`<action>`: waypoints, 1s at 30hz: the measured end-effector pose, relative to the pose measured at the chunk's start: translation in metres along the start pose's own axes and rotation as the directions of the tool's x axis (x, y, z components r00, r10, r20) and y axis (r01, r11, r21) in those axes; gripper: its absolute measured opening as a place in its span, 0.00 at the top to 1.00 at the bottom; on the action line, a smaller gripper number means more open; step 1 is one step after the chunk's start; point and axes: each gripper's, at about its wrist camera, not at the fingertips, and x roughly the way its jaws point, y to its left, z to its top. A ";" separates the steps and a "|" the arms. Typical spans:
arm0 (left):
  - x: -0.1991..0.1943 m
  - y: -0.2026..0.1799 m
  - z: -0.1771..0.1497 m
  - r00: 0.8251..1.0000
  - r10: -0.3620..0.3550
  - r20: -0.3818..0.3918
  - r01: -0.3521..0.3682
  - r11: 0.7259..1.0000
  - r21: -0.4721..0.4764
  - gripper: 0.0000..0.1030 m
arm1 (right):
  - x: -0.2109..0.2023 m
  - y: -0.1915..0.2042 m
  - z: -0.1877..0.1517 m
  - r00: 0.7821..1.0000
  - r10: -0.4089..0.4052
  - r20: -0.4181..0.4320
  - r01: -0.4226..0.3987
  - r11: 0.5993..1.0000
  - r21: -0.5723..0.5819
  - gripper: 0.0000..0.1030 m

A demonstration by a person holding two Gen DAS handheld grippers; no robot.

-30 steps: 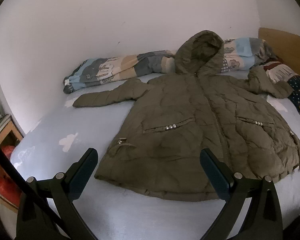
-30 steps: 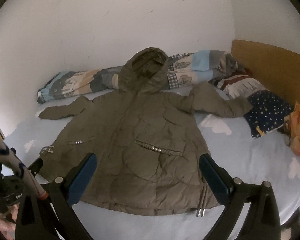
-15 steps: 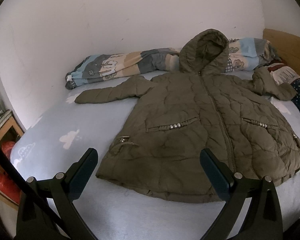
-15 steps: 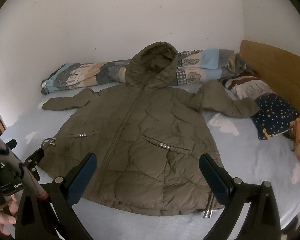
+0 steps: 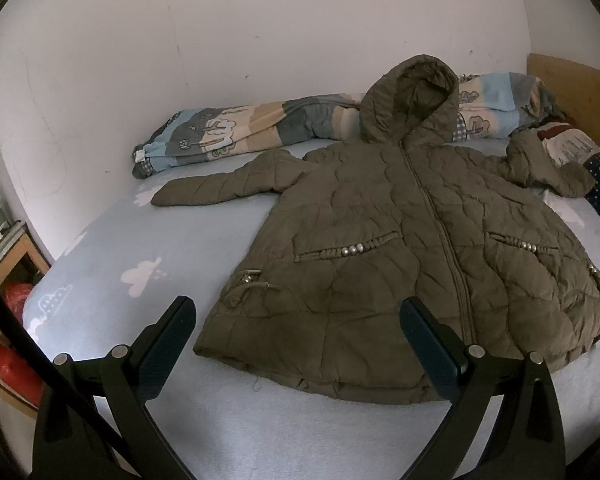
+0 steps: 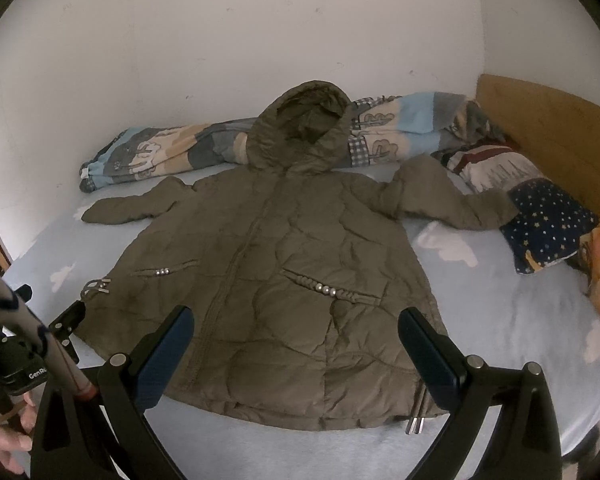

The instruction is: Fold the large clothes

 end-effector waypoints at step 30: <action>0.002 -0.010 -0.005 0.999 0.040 0.008 -0.041 0.997 0.068 0.01 | 0.001 0.007 -0.003 0.997 -0.081 -0.010 0.080 0.995 -0.065 0.00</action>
